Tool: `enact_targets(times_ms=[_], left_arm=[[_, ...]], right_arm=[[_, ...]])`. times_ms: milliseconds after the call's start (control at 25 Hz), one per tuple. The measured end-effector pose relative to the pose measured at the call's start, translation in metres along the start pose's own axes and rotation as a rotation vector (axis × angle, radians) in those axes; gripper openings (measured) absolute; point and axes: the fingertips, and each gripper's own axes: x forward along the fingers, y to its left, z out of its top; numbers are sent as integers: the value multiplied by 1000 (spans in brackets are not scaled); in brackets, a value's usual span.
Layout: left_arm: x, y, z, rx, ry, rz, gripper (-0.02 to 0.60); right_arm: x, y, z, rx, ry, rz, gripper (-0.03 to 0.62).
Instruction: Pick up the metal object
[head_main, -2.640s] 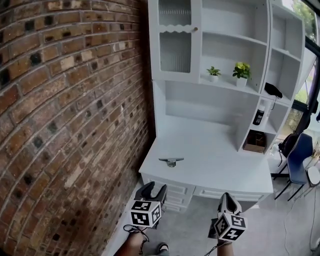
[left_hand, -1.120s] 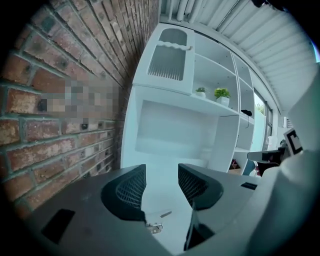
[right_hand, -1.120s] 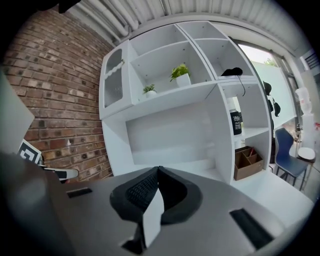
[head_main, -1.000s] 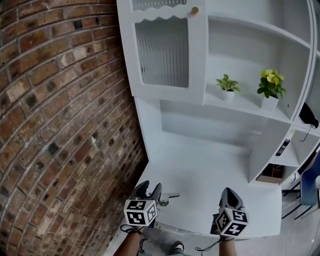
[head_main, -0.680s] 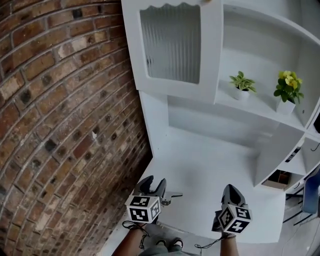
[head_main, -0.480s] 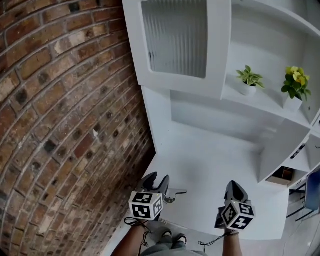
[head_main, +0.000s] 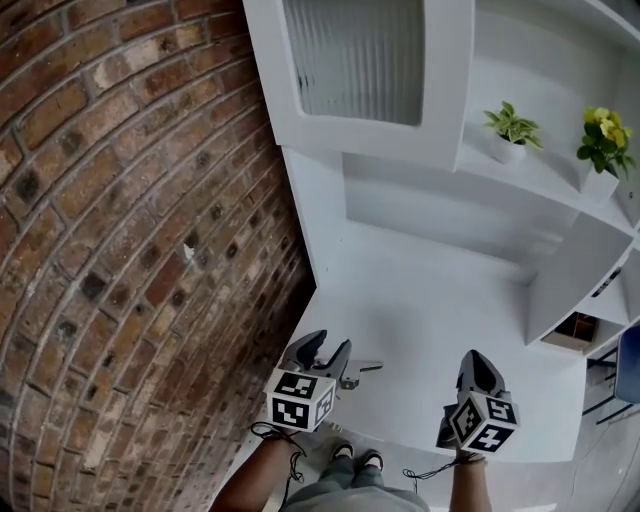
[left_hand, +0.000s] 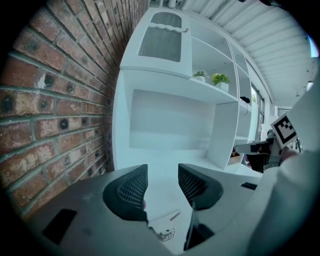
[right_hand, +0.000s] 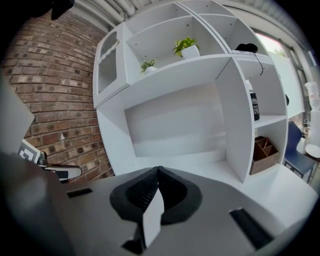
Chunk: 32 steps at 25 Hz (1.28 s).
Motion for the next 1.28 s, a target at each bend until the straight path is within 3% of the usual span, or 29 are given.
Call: enact_targets(times_ms=[360,1000,1280], left_arm=[[4,-23,-46,158,145,-114,190],[15,-32,-138,598,431,-293,190],[24,-26,-177,852,545,-371,190]], right_arm=[[-8,-8,-34,50,47,-27,1],[-10,-37,-98,87,155,-108,1],[-4,-34,-115,86,189,-109,1]])
